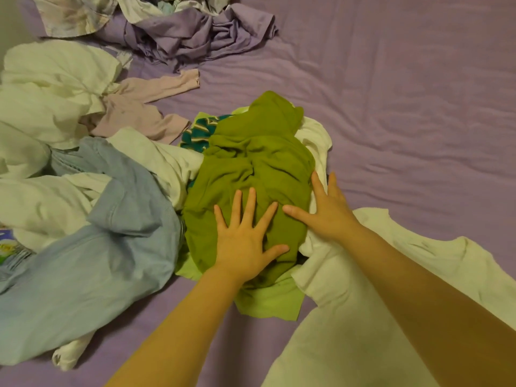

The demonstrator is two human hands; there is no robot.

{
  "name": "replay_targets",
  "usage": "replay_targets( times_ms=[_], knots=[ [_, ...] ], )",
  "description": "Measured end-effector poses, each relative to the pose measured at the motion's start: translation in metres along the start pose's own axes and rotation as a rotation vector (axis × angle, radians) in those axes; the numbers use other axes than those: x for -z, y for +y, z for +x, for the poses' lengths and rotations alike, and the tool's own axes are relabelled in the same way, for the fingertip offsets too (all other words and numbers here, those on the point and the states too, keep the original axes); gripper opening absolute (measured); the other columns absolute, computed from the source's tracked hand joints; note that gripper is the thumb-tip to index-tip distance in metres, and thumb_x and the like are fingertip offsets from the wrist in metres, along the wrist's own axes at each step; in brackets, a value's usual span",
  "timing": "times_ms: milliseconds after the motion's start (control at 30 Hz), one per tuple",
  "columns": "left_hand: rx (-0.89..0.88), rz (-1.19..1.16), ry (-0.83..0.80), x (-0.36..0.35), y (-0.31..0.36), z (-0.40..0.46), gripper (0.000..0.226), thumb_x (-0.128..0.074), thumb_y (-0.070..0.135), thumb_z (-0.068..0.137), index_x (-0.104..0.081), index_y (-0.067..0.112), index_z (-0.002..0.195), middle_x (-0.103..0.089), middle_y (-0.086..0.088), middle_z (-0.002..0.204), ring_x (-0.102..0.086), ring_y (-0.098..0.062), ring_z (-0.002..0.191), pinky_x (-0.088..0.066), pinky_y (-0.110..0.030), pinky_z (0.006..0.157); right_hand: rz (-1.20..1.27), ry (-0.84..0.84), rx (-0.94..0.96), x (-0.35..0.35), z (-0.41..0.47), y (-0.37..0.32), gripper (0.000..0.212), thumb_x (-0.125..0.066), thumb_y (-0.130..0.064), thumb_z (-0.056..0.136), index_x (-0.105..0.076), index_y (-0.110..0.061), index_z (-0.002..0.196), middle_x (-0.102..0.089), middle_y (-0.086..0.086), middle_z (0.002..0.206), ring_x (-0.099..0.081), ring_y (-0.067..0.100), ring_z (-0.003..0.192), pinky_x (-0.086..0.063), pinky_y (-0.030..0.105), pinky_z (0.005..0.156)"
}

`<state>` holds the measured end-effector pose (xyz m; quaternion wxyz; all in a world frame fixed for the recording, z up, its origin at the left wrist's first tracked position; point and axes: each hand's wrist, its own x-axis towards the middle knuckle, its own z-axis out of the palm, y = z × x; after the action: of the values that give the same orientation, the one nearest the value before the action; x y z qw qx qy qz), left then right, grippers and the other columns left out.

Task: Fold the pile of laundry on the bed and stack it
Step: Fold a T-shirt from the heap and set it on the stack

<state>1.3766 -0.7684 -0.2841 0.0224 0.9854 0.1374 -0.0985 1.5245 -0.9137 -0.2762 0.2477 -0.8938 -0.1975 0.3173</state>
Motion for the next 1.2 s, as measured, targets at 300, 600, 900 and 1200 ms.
replay_targets(
  times_ms=[300, 600, 900, 1200],
  knots=[
    [-0.080, 0.080, -0.023, -0.017, -0.035, 0.020, 0.090, -0.012, 0.086, 0.072, 0.026, 0.041, 0.140, 0.037, -0.005, 0.148, 0.022, -0.034, 0.143, 0.000, -0.067, 0.108, -0.027, -0.011, -0.099, -0.031, 0.015, -0.018, 0.121, -0.043, -0.090, 0.051, 0.016, -0.043, 0.146, 0.025, 0.002, 0.156, 0.004, 0.038, 0.144, -0.017, 0.061, 0.112],
    [-0.104, 0.014, 0.003, -0.012, -0.073, 0.030, 0.097, -0.007, 0.089, 0.067, 0.004, 0.040, 0.149, 0.024, 0.001, 0.154, 0.015, -0.026, 0.147, -0.005, -0.060, 0.112, 0.125, 0.042, -0.074, -0.061, 0.027, -0.061, 0.116, -0.040, -0.087, 0.052, -0.003, -0.038, 0.151, 0.025, -0.003, 0.155, 0.006, 0.033, 0.144, -0.011, 0.053, 0.117],
    [-0.152, -0.011, 0.037, -0.008, -0.084, 0.027, 0.093, -0.015, 0.088, 0.070, 0.003, 0.040, 0.148, 0.013, -0.002, 0.158, 0.018, -0.025, 0.144, -0.009, -0.061, 0.111, 0.098, 0.527, 0.071, -0.058, 0.003, -0.060, 0.105, -0.044, -0.084, 0.070, 0.012, -0.041, 0.147, 0.015, 0.013, 0.158, 0.006, 0.032, 0.146, -0.012, 0.053, 0.115],
    [-0.241, 0.007, 0.297, -0.015, -0.097, 0.015, 0.088, -0.032, 0.087, 0.075, -0.032, 0.035, 0.147, -0.021, -0.007, 0.158, -0.010, -0.038, 0.146, -0.024, -0.065, 0.104, -0.365, 0.201, 0.310, -0.055, 0.028, -0.014, 0.087, -0.018, -0.093, 0.065, 0.012, -0.059, 0.139, 0.039, -0.003, 0.150, 0.030, 0.027, 0.141, -0.010, 0.066, 0.110]
  ],
)
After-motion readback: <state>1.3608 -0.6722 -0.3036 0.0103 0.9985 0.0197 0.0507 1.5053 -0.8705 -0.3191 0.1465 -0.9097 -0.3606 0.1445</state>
